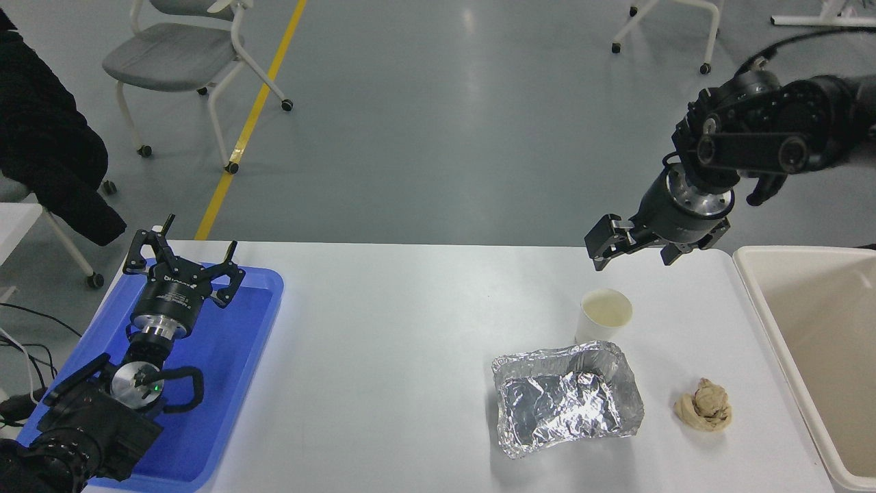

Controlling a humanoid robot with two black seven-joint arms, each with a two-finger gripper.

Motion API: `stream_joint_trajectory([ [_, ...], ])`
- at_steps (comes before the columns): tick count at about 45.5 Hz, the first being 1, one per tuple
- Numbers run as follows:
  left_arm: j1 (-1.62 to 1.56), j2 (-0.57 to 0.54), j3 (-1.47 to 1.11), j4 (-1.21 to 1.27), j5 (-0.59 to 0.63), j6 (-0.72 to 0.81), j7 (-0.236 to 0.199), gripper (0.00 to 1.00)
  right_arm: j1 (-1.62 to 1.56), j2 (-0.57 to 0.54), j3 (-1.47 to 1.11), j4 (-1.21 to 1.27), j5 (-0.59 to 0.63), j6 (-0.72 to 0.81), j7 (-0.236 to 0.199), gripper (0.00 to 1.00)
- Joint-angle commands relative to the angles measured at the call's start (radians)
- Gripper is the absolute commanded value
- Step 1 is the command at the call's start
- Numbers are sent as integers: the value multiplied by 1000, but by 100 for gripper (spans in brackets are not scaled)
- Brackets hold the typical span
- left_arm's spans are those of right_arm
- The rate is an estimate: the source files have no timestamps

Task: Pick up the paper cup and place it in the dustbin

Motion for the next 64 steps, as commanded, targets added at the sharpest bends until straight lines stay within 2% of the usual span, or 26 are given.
stream_joint_trajectory([
  [1,0,0,-1,0,0,0,0,100,-247,-19,138,-199,-115,-45,1,100],
  [7,0,2,1,0,0,0,0,100,-346,-17,171,-261,-161,-112,-1,100],
  [18,0,2,1,0,0,0,0,100,-445,-14,195,-318,-172,-180,-1,100],
  [29,-1,2,-1,-3,0,0,0,100,-508,-10,250,-345,-172,-192,-4,99],
  [36,-1,2,1,0,0,0,0,100,-536,-2,284,-353,-172,-195,-5,92],
  [38,-1,2,1,0,0,0,0,100,-542,0,293,-353,-172,-195,-5,87],
  [41,-1,2,1,0,0,0,0,100,-550,1,296,-356,-172,-203,-4,66],
  [46,-1,2,1,0,0,0,0,100,-556,3,296,-356,-172,-214,-4,39],
  [49,-1,2,1,-3,2,0,0,100,-556,3,296,-356,-176,-215,-4,30],
  [50,-1,2,-1,-3,2,0,0,100,-554,4,296,-354,-176,-215,-4,23],
  [52,-1,2,1,0,2,0,0,100,-550,4,296,-354,-176,-215,-4,1],
  [64,-1,2,1,0,2,0,0,100,-522,6,296,-344,-176,-207,-4,0],
])
